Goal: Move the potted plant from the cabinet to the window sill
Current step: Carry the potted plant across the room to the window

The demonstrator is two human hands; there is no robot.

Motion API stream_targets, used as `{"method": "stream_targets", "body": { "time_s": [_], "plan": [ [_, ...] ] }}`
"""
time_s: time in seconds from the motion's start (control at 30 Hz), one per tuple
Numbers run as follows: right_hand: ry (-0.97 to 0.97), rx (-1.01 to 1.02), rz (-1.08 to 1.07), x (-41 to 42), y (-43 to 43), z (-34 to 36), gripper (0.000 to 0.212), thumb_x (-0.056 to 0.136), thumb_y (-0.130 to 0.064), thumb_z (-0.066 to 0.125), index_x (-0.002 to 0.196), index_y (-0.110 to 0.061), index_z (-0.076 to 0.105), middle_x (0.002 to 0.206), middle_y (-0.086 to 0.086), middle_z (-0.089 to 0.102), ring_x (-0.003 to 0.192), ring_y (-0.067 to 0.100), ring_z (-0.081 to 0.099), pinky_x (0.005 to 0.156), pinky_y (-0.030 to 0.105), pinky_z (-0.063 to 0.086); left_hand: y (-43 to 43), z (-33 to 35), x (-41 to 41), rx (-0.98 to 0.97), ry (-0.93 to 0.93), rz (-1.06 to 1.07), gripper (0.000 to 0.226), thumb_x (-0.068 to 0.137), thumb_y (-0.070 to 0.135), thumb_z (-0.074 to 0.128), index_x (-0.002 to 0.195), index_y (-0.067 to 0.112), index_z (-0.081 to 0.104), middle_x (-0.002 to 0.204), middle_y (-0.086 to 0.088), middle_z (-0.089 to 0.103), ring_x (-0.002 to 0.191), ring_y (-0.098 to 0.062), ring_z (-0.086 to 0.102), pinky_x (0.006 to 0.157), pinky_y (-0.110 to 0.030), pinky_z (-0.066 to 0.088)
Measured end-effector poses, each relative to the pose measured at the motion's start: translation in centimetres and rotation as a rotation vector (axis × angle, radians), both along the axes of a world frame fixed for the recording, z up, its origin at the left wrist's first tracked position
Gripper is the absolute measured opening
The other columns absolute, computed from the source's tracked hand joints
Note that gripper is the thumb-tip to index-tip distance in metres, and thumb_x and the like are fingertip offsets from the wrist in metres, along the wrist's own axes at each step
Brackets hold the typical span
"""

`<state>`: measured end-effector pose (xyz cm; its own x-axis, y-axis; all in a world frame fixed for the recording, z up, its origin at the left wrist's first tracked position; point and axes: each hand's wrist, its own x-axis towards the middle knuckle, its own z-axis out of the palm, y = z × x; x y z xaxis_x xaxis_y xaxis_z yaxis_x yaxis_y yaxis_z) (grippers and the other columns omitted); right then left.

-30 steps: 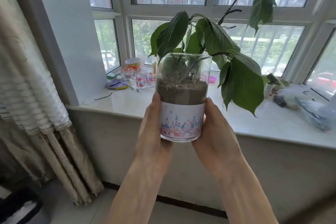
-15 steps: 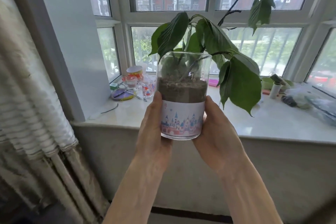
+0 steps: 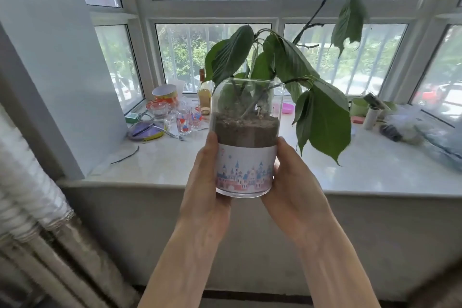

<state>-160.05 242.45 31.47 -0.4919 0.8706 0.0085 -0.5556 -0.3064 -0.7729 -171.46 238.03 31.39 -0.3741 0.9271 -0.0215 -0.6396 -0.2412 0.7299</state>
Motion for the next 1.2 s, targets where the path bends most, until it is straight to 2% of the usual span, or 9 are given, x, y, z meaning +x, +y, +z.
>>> {"method": "stream_targets", "body": {
  "time_s": [0.07, 0.17, 0.4, 0.6, 0.8, 0.9, 0.97, 1.1, 1.2],
  "plan": [
    [0.012, 0.000, 0.009, 0.1, 2.0, 0.2, 0.046, 0.108, -0.039, 0.041, 0.137, -0.015, 0.069, 0.133, 0.009, 0.076, 0.129, 0.029, 0.068, 0.116, 0.057, 0.045, 1.9, 0.2, 0.1, 0.002, 0.017, 0.021, 0.064, 0.075, 0.049, 0.064, 0.129, 0.016, 0.068, 0.127, -0.013, 0.076, 0.112, -0.030, 0.075, 0.097, -0.054, 0.057],
    [0.008, 0.023, 0.008, 0.5, 5.2, 0.7, 0.045, 0.108, -0.038, 0.042, 0.136, -0.016, 0.070, 0.134, 0.007, 0.076, 0.130, 0.026, 0.067, 0.115, 0.057, 0.046, 4.8, 0.8, 0.5, 0.015, 0.051, 0.034, 0.064, 0.076, 0.049, 0.064, 0.130, 0.016, 0.068, 0.128, -0.012, 0.076, 0.116, -0.031, 0.073, 0.102, -0.055, 0.055],
    [0.021, 0.036, 0.027, 2.3, 11.1, 1.1, 0.044, 0.109, -0.036, 0.042, 0.136, -0.015, 0.069, 0.133, 0.008, 0.076, 0.129, 0.026, 0.068, 0.113, 0.056, 0.048, 10.1, 1.2, 2.1, 0.061, 0.063, 0.011, 0.056, 0.080, 0.048, 0.060, 0.126, 0.017, 0.069, 0.128, -0.012, 0.076, 0.107, -0.028, 0.076, 0.094, -0.051, 0.061],
    [0.008, 0.046, 0.035, 2.7, 14.6, 0.5, 0.045, 0.109, -0.039, 0.041, 0.139, -0.020, 0.068, 0.137, 0.007, 0.073, 0.131, 0.026, 0.066, 0.114, 0.055, 0.048, 13.3, 0.8, 2.4, 0.036, 0.087, 0.016, 0.059, 0.078, 0.050, 0.061, 0.127, 0.018, 0.069, 0.130, -0.012, 0.075, 0.114, -0.030, 0.073, 0.094, -0.050, 0.060],
    [-0.004, 0.042, -0.004, 2.1, 17.3, -0.5, 0.045, 0.110, -0.036, 0.039, 0.142, -0.018, 0.064, 0.140, 0.004, 0.072, 0.132, 0.021, 0.066, 0.108, 0.046, 0.054, 16.9, -0.8, 1.6, 0.014, 0.083, -0.029, 0.061, 0.079, 0.053, 0.059, 0.130, 0.020, 0.068, 0.133, -0.012, 0.074, 0.113, -0.029, 0.074, 0.089, -0.048, 0.063],
    [-0.032, 0.021, -0.031, 1.5, 19.0, -1.1, 0.045, 0.110, -0.035, 0.038, 0.144, -0.017, 0.062, 0.142, 0.007, 0.070, 0.136, 0.024, 0.062, 0.111, 0.049, 0.051, 19.0, -1.8, 1.0, -0.014, 0.068, -0.071, 0.067, 0.078, 0.056, 0.059, 0.135, 0.022, 0.066, 0.136, -0.012, 0.071, 0.121, -0.033, 0.070, 0.095, -0.051, 0.059],
    [-0.050, 0.011, -0.061, 0.8, 20.5, -1.3, 0.046, 0.110, -0.034, 0.038, 0.145, -0.016, 0.060, 0.144, 0.008, 0.068, 0.138, 0.025, 0.060, 0.114, 0.052, 0.048, 20.8, -2.2, 0.3, -0.021, 0.072, -0.099, 0.069, 0.079, 0.057, 0.058, 0.137, 0.022, 0.065, 0.136, -0.012, 0.071, 0.119, -0.031, 0.071, 0.091, -0.049, 0.061],
    [-0.071, 0.015, -0.097, -0.8, 23.4, -1.0, 0.045, 0.110, -0.034, 0.038, 0.145, -0.016, 0.061, 0.142, 0.006, 0.070, 0.136, 0.024, 0.062, 0.112, 0.049, 0.050, 24.2, -2.1, -1.5, 0.009, 0.083, -0.138, 0.055, 0.077, 0.056, 0.060, 0.119, 0.024, 0.075, 0.123, -0.009, 0.079, 0.103, -0.023, 0.079, 0.075, -0.039, 0.064],
    [-0.085, 0.008, -0.122, -2.7, 26.0, -0.5, 0.045, 0.110, -0.035, 0.038, 0.145, -0.018, 0.060, 0.143, 0.006, 0.069, 0.136, 0.024, 0.062, 0.112, 0.049, 0.050, 26.9, -1.8, -3.5, 0.030, 0.105, -0.164, 0.049, 0.078, 0.055, 0.058, 0.111, 0.025, 0.078, 0.114, -0.006, 0.082, 0.097, -0.021, 0.080, 0.071, -0.036, 0.064]
  ]
}}
